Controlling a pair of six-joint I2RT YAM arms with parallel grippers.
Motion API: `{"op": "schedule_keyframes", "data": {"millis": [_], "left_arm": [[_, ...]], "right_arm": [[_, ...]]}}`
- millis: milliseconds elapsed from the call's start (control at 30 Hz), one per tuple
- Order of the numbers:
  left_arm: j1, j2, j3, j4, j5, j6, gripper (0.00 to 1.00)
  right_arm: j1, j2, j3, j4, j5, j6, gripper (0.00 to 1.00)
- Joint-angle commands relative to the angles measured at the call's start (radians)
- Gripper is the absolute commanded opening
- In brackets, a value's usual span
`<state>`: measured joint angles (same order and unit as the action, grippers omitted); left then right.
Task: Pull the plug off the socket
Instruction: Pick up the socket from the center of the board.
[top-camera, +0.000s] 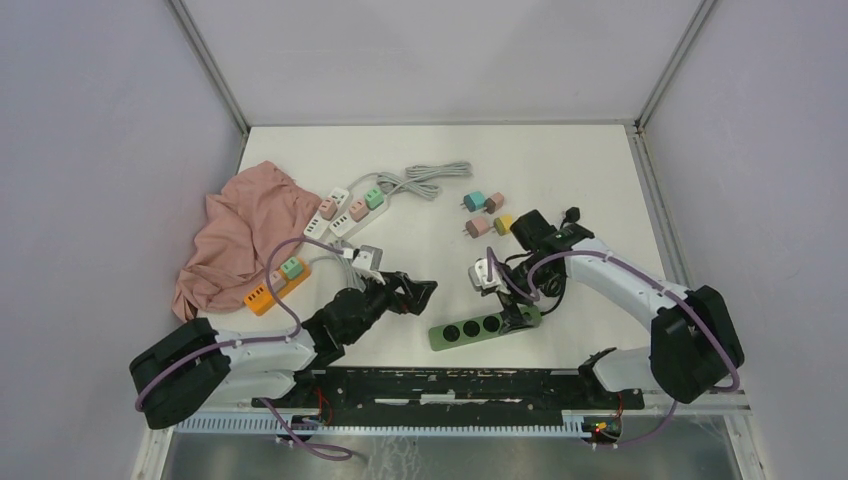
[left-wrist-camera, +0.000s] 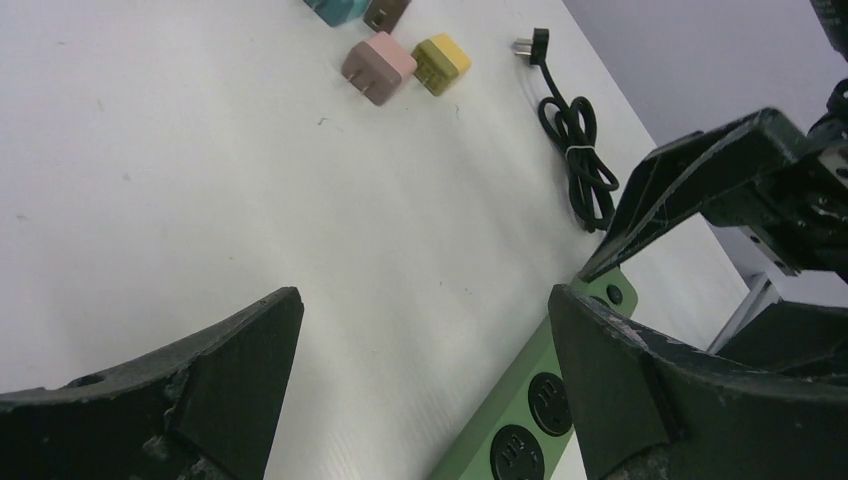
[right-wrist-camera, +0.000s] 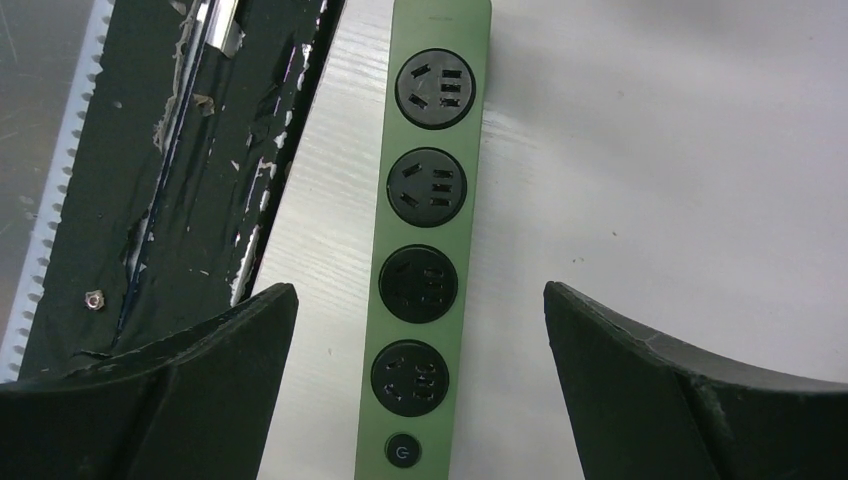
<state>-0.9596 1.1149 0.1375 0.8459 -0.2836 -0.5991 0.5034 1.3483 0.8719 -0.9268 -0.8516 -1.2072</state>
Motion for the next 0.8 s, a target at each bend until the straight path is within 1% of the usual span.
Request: {"op": "schedule_keyframes", "data": {"millis": [0, 167, 367, 500, 600, 667, 767], "left_arm": [[0.006, -0.073, 0.005, -0.07, -0.111, -0.013, 1.0], [0.005, -0.134, -0.024, -0.074, -0.139, -0.016, 1.0], [0.006, -0.163, -0.028, -0.098, -0.152, -0.013, 1.0], [0.005, -0.187, -0.038, -0.111, -0.168, -0.011, 1.0], [0.006, -0.21, -0.046, -0.123, -0.18, -0.01, 1.0], [0.006, -0.225, -0.05, -0.131, -0.189, -0.007, 1.0], [0.005, -0.243, -0.055, -0.141, -0.196, -0.005, 1.0]], "right_arm": [[0.074, 0.024, -0.004, 0.076, 0.067, 0.065, 1.0], [0.193, 0.076, -0.002, 0.116, 0.19, 0.103, 1.0], [0.329, 0.133, -0.006, 0.182, 0.358, 0.142, 1.0], [0.387, 0.158, -0.002, 0.199, 0.435, 0.139, 1.0], [0.409, 0.17, -0.004, 0.196, 0.458, 0.124, 0.92], [0.419, 0.176, -0.002, 0.195, 0.47, 0.117, 0.83], [0.421, 0.182, 0.012, 0.192, 0.481, 0.126, 0.6]]}}
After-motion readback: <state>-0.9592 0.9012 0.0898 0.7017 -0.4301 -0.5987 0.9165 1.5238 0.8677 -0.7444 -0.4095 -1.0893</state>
